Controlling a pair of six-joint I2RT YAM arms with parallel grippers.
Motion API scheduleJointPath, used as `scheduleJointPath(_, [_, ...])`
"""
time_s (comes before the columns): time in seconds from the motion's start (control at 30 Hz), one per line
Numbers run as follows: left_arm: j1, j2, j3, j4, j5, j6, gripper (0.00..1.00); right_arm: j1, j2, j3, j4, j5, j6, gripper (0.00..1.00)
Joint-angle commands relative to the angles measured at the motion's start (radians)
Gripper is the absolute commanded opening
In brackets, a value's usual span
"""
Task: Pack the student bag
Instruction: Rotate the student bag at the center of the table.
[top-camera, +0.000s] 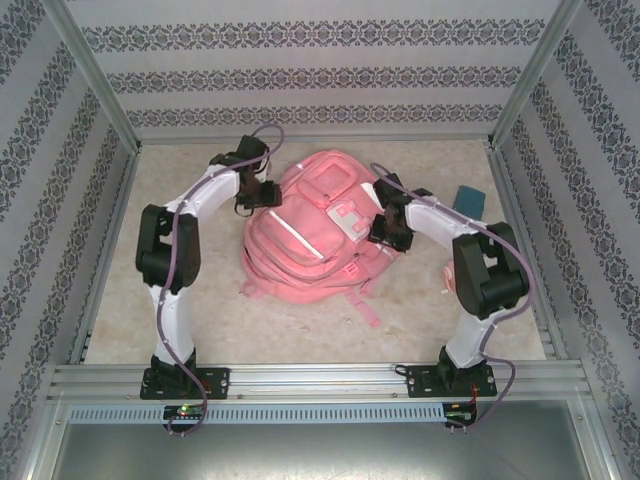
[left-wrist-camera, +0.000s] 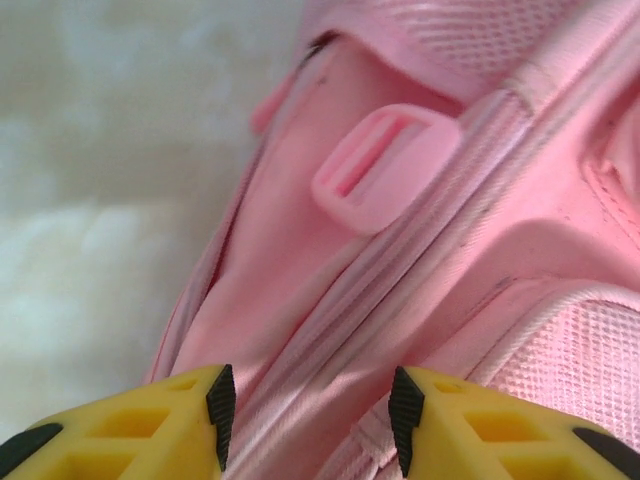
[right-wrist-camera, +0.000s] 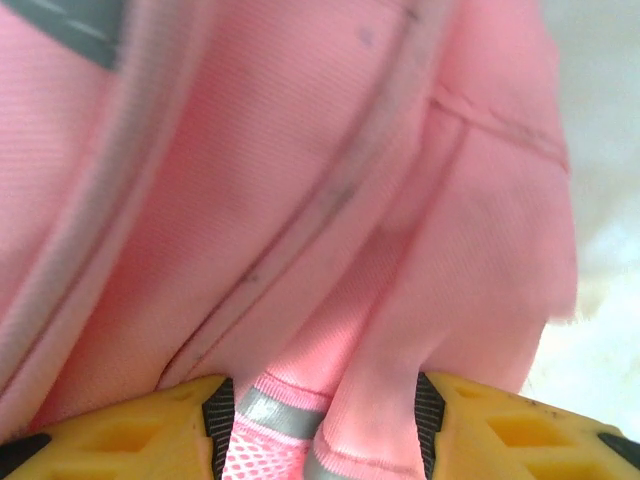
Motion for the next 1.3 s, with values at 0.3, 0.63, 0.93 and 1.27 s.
scheduleJointPath(0.3, [-0.249, -0.265, -0.47, 0.116, 0.069, -0.26, 0.48, 0.011, 0.386, 0.593, 0.028, -0.219, -0.132, 0.53])
scheduleJointPath(0.63, [-0.42, -0.35, -0.359, -0.006, -0.125, -0.35, 0.53, -0.024, 0.337, 0.658, 0.025, -0.27, -0.164, 0.6])
scheduleJointPath(0.93, [-0.55, -0.331, -0.148, -0.098, -0.285, -0.086, 0.54, -0.179, -0.083, 0.223, 0.083, -0.249, -0.152, 0.64])
scheduleJointPath(1.27, [-0.674, 0.017, 0.239, -0.146, -0.406, 0.187, 0.5, -0.391, -0.451, -0.164, 0.069, -0.218, -0.153, 0.67])
